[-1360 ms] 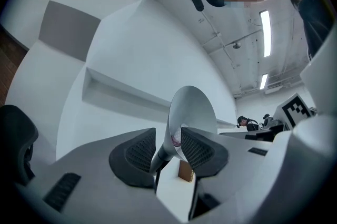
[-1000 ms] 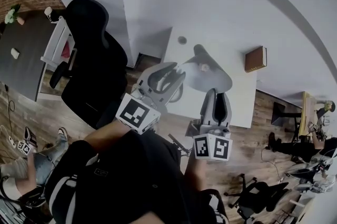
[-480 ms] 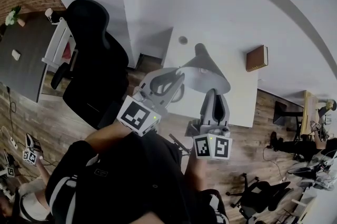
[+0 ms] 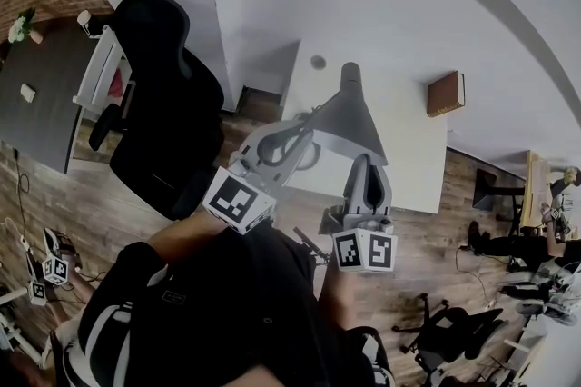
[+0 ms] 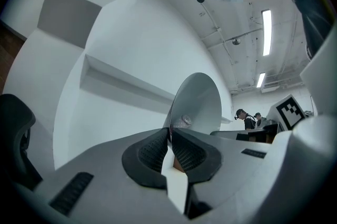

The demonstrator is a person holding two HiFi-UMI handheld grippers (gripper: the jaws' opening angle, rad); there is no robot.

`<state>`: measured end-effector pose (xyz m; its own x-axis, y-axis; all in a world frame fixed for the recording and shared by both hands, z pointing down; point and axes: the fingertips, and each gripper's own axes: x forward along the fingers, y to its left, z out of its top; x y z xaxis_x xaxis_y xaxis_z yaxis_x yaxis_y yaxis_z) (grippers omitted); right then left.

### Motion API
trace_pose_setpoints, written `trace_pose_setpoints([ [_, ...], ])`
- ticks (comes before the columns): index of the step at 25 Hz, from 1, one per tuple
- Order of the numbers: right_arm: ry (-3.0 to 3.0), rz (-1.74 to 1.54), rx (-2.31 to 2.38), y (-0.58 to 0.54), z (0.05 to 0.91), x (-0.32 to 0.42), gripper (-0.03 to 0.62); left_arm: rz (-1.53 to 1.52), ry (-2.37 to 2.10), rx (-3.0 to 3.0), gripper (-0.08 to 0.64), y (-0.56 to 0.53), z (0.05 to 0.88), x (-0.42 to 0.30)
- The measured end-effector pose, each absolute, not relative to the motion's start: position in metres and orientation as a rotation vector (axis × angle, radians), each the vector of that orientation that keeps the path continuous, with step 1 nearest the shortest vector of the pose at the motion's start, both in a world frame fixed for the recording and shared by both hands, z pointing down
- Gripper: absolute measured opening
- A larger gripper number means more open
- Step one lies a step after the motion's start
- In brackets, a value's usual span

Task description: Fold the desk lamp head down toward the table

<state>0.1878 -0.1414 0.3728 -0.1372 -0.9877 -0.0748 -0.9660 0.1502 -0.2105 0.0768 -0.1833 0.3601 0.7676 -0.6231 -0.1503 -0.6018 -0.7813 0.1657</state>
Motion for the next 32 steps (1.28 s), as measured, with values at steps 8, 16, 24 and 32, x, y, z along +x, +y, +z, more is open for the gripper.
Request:
trace_pose_setpoints([
  [8, 2.232, -0.177, -1.946, -0.138, 0.39, 0.187, 0.029, -0.296, -0.981, 2.833, 0.038, -0.179, 0.378, 0.075],
  [16, 2.239, -0.218, -1.971, -0.137, 0.418, 0.185, 0.021, -0.24, -0.985, 2.88, 0.034, -0.176, 0.404, 0.073],
  [24, 2.254, -0.192, -1.987, -0.139, 0.44, 0.188, 0.018, -0.227, -1.005, 2.934, 0.034, -0.175, 0.426, 0.075],
  [32, 2.3, -0.215, -2.058, -0.142, 0.476, 0.19, 0.017, -0.122, -1.023, 2.974, 0.034, -0.176, 0.464, 0.079],
])
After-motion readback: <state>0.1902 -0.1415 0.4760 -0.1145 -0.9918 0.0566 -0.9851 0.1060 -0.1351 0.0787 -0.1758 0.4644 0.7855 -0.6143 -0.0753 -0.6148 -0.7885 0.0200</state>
